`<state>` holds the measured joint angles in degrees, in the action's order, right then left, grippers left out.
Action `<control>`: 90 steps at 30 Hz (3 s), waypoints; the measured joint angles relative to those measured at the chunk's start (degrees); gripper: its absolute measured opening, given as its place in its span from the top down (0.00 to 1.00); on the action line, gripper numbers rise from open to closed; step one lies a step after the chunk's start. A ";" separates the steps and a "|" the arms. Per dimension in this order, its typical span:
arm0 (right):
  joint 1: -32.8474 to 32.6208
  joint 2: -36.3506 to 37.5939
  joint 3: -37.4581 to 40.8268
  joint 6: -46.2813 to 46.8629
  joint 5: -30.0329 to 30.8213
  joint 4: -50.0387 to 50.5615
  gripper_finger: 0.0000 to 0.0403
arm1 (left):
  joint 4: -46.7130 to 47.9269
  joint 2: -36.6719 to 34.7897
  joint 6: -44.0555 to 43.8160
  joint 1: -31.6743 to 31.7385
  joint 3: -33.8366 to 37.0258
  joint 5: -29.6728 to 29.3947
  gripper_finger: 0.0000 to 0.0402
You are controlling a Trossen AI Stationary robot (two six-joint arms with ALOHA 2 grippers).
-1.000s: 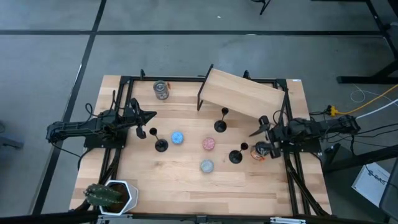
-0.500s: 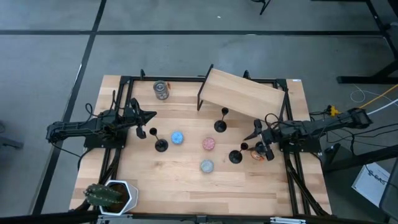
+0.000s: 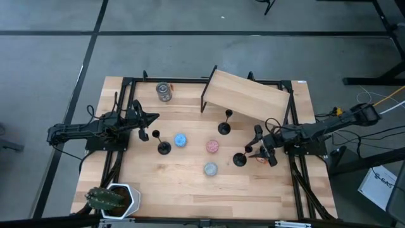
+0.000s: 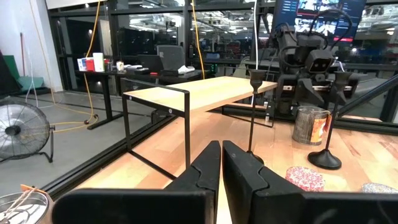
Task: Pick & Place candle stick holders
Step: Put the bottom right black candle holder on the shelf
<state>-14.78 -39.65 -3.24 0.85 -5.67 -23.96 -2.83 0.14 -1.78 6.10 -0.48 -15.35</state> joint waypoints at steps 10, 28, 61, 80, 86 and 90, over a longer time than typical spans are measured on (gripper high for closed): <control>-0.44 -7.67 -6.05 -6.37 -0.36 3.56 0.46 | 0.00 0.00 0.00 -0.01 0.01 0.00 0.97; -0.44 -7.81 -6.70 -6.53 -3.54 2.25 0.96 | 0.00 0.00 0.00 -0.01 -0.01 0.00 0.98; 6.41 -5.24 -42.87 -8.50 -3.39 40.21 0.96 | 0.00 0.00 0.00 0.00 0.01 0.00 0.98; 18.78 -5.22 -66.72 -17.19 3.35 65.30 0.95 | 0.00 0.00 0.00 -0.01 0.00 0.00 0.97; 24.91 -5.19 -68.23 -20.82 14.32 74.38 0.95 | 0.00 0.00 0.00 -0.01 0.01 0.00 0.97; 29.04 -5.19 -68.23 -20.82 17.69 78.49 0.95 | 0.00 0.00 0.00 0.00 0.01 0.00 0.98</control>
<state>14.26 -44.84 -71.46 -19.97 12.02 54.53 -2.83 0.14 -1.78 6.10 -0.47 -15.35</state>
